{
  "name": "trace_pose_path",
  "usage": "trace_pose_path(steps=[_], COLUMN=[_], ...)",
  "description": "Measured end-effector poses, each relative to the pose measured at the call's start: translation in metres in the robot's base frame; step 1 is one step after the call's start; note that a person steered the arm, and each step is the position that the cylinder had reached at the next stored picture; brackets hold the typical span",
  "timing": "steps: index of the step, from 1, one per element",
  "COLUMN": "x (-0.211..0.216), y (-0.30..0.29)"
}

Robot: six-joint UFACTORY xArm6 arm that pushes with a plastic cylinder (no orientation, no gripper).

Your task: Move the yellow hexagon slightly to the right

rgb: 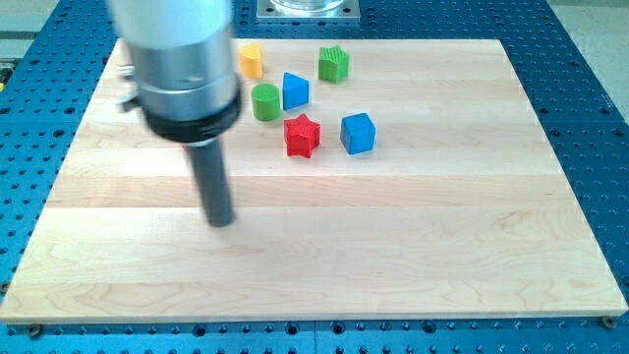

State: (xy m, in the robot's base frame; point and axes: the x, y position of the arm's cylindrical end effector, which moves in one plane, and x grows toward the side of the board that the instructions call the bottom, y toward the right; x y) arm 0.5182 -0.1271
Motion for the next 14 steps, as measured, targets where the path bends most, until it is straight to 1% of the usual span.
trace_pose_path(steps=[2,3,4,5,8,9,10,11,13,14], x=[-0.063,-0.097,-0.119,-0.119,-0.057,-0.057,-0.095,-0.156,-0.158,-0.181], y=[-0.076,-0.09,-0.049,-0.029,-0.028,-0.028,-0.064,-0.069,-0.069,-0.086])
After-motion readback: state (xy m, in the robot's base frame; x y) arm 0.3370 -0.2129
